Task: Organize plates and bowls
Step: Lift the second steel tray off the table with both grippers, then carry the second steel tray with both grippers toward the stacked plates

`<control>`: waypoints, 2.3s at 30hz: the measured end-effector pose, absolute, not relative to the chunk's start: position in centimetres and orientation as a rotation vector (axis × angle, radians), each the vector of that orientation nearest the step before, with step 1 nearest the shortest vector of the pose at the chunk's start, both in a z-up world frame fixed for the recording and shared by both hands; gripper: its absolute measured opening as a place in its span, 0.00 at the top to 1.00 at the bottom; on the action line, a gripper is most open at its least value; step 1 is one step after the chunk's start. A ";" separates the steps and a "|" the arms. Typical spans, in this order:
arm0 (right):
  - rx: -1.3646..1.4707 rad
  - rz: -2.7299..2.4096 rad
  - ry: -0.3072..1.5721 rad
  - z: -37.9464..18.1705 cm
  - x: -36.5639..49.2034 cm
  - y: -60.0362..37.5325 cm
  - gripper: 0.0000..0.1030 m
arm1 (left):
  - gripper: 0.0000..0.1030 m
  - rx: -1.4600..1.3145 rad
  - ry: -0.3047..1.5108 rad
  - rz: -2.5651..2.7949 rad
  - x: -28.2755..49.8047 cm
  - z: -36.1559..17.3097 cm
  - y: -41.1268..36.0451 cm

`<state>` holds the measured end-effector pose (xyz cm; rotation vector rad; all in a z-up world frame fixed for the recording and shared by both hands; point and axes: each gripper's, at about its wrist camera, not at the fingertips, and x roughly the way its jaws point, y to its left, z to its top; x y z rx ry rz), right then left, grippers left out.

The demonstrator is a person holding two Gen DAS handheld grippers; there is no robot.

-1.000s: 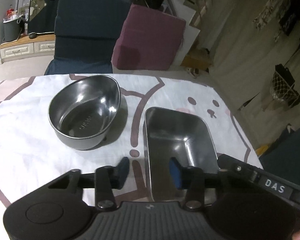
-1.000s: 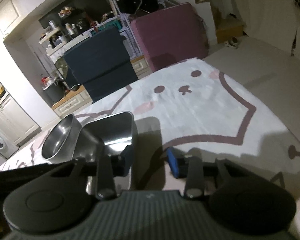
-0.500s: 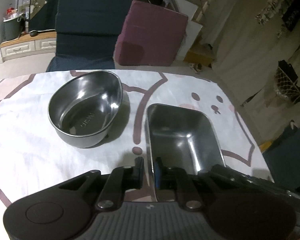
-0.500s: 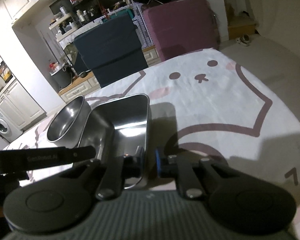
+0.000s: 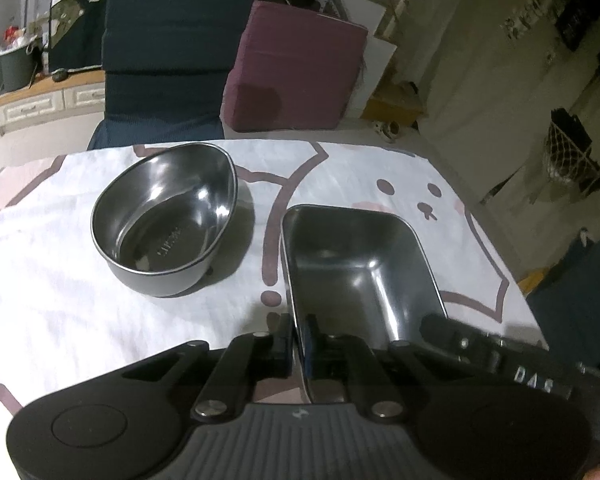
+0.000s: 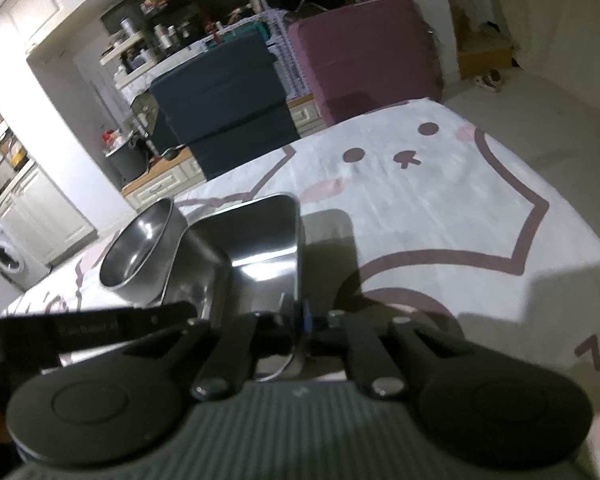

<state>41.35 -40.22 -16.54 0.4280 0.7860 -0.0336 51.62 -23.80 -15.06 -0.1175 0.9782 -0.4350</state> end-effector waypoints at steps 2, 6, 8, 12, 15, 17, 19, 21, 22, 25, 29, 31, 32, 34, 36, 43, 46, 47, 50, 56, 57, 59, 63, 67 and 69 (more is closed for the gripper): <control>0.429 -0.042 0.780 -16.5 41.5 -40.4 0.86 | 0.94 -0.081 0.973 -0.441 51.5 -15.0 -24.0; 0.436 -0.046 0.762 -16.4 41.9 -40.4 0.86 | 0.94 -0.090 0.979 -0.438 51.7 -15.1 -23.7; 0.428 -0.043 0.759 -16.3 42.2 -40.3 0.88 | 0.95 -0.105 0.984 -0.439 51.9 -15.2 -23.6; 0.408 -0.029 0.763 -16.3 42.4 -40.0 0.97 | 0.96 -0.122 0.985 -0.430 51.9 -15.1 -23.7; 0.390 -0.031 0.768 -16.3 42.3 -39.8 0.97 | 0.96 -0.119 0.984 -0.421 51.5 -15.1 -23.8; 0.386 -0.031 0.773 -16.1 42.2 -39.7 0.97 | 0.96 -0.125 0.988 -0.416 51.1 -14.9 -23.6; 0.373 -0.031 0.775 -15.9 42.1 -39.4 0.97 | 0.96 -0.132 0.984 -0.408 50.7 -14.5 -23.3; 0.367 -0.024 0.773 -15.6 41.9 -39.1 0.97 | 0.96 -0.138 0.980 -0.400 50.3 -13.8 -22.8; 0.364 -0.019 0.771 -15.3 41.7 -38.9 0.98 | 0.96 -0.139 0.976 -0.393 49.9 -13.4 -22.5; 0.354 -0.002 0.761 -14.2 41.2 -38.1 0.98 | 0.96 -0.131 0.958 -0.376 48.8 -11.5 -21.6; 0.348 0.032 0.733 -12.1 39.9 -36.9 0.98 | 0.96 -0.134 0.927 -0.356 46.6 -8.6 -20.2; 0.340 0.046 0.716 -10.6 38.8 -36.1 0.98 | 0.96 -0.135 0.911 -0.351 45.2 -7.2 -19.6; 0.336 0.050 0.707 -9.9 38.2 -35.8 0.98 | 0.96 -0.135 0.902 -0.348 44.4 -6.5 -19.3; 0.333 0.057 0.693 -8.7 36.8 -35.2 0.98 | 0.96 -0.133 0.887 -0.339 42.7 -5.2 -18.6; 0.331 0.068 0.682 -7.6 35.3 -34.6 0.98 | 0.96 -0.133 0.873 -0.333 41.2 -4.0 -18.0; 0.300 0.110 0.644 -4.5 29.2 -32.5 0.98 | 0.96 -0.162 0.834 -0.324 34.7 -1.6 -15.5; 0.272 0.125 0.634 -3.8 26.7 -31.7 0.97 | 0.96 -0.181 0.829 -0.325 32.1 -1.4 -14.3; 0.262 0.131 0.631 -3.6 25.9 -31.4 0.97 | 0.96 -0.187 0.829 -0.326 31.3 -1.4 -13.9; 0.214 0.151 0.614 -3.5 23.2 -30.2 0.97 | 0.97 -0.198 0.837 -0.327 29.0 -1.8 -13.0; 0.172 0.171 0.653 -4.8 19.4 -29.0 0.96 | 0.96 -0.201 0.875 -0.327 25.0 -3.8 -12.0; 0.168 0.168 0.668 -5.1 19.0 -28.8 0.96 | 0.96 -0.204 0.883 -0.328 24.5 -4.1 -11.9; 0.158 0.165 0.690 -5.5 18.3 -28.4 0.96 | 0.96 -0.216 0.906 -0.328 23.8 -4.9 -11.6; 0.130 0.159 0.732 -6.1 17.6 -27.8 0.96 | 0.96 -0.254 0.964 -0.333 23.2 -6.3 -11.3; 0.141 0.156 0.791 -6.8 17.6 -28.1 0.97 | 0.96 -0.312 1.047 -0.326 23.0 -8.0 -11.0; 0.148 0.157 0.831 -7.4 17.5 -28.1 0.97 | 0.96 -0.313 1.072 -0.318 23.0 -8.6 -11.3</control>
